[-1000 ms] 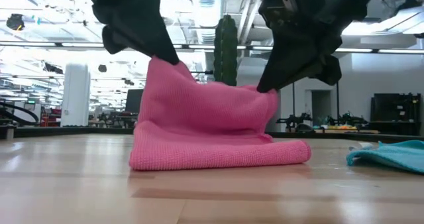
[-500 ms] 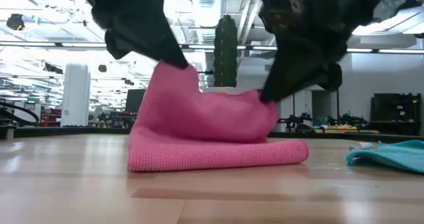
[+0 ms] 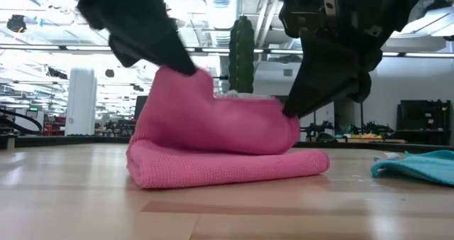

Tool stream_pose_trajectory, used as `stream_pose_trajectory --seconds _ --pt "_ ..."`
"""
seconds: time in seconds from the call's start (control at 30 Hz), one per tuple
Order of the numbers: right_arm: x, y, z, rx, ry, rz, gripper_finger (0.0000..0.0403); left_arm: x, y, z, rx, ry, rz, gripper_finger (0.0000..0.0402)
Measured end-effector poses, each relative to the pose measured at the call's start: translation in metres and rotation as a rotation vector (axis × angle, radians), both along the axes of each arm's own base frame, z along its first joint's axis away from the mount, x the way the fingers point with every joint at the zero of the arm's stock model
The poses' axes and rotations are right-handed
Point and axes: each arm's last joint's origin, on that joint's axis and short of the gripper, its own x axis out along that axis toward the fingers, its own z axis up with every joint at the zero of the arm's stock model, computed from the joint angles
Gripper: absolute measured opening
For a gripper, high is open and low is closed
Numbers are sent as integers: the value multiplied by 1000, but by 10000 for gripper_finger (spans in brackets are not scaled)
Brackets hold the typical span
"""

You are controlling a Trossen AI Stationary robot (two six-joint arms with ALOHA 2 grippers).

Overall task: Fold microfiber towels
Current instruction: Fold the pink microfiber cloth

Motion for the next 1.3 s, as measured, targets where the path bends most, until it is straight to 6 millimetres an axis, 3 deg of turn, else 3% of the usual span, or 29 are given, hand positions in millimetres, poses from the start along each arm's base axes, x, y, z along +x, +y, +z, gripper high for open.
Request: stream_pose_trajectory --seconds 0.43,0.6,0.8,0.97,1.1,1.3 --pt "-1 0 -1 -32 12 32 69 5 -13 -24 -21 25 -64 0" --pt "0 0 11 -32 -40 65 69 6 -17 -30 -34 51 -107 0" --pt "2 1 18 -24 -90 84 69 9 -19 -33 -61 33 -117 0" --pt "9 5 11 0 -135 84 69 10 -20 -32 -77 19 -124 1" --pt "12 10 4 22 -143 85 69 10 -22 -31 -91 30 -160 28" --pt "13 24 -12 57 -131 126 69 18 -23 -21 -92 39 -253 118"
